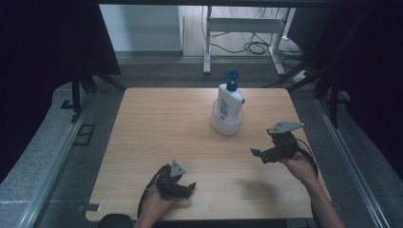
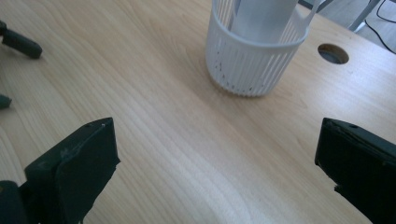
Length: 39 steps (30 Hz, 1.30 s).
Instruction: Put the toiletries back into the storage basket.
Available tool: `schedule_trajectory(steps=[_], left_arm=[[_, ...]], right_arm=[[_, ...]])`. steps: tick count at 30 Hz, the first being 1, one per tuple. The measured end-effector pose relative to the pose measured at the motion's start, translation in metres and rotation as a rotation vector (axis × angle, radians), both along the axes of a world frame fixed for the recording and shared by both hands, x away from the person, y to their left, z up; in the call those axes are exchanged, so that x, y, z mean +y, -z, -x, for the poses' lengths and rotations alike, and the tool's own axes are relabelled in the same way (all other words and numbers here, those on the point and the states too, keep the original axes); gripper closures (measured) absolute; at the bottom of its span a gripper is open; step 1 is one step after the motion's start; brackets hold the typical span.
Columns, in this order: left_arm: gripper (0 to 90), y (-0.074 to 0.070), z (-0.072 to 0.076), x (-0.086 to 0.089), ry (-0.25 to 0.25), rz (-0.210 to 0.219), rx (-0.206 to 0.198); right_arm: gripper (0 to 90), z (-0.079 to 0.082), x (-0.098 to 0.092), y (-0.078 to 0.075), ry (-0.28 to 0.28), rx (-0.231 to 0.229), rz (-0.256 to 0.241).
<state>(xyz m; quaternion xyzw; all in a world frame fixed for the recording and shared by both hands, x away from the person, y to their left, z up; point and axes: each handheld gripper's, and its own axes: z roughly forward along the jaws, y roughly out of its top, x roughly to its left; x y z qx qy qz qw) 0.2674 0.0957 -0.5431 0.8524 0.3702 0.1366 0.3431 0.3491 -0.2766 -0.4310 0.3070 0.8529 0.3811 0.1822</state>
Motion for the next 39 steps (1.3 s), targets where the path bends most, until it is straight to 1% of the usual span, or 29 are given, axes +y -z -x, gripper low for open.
schedule_trajectory(steps=[6, 10, 15, 20, 26, 28, 36, 39], left_arm=[[11.7, 0.000, 0.000, 0.000, -0.004, 0.004, 0.002], [11.7, 0.000, 0.000, 0.000, 0.002, -0.001, 0.000], [11.7, 0.000, 0.000, 0.000, 0.000, 0.000, -0.001], [11.7, 0.000, 0.001, -0.001, -0.007, 0.007, 0.003], [11.7, 0.000, 0.000, 0.000, -0.005, 0.005, 0.003], [11.7, 0.000, 0.000, -0.001, -0.007, 0.007, 0.003], [11.7, 0.000, 0.001, -0.001, -0.008, 0.007, 0.003], [11.7, 0.000, 0.001, -0.001, -0.008, 0.007, 0.003]], right_arm=[[0.0, 0.010, -0.002, 0.012, 0.002, 0.010, 0.001], [0.0, 0.016, -0.005, 0.021, 0.009, 0.020, -0.011], [0.0, 0.024, -0.007, 0.035, 0.013, 0.030, -0.003], [0.0, 0.032, -0.008, 0.049, 0.016, 0.040, -0.015], [0.0, 0.041, -0.010, 0.065, 0.019, 0.035, -0.010], [0.0, 0.043, -0.010, 0.071, 0.017, 0.044, -0.017], [0.0, 0.050, -0.011, 0.094, 0.015, 0.088, 0.016], [0.0, 0.052, -0.012, 0.100, 0.022, 0.091, 0.031]])
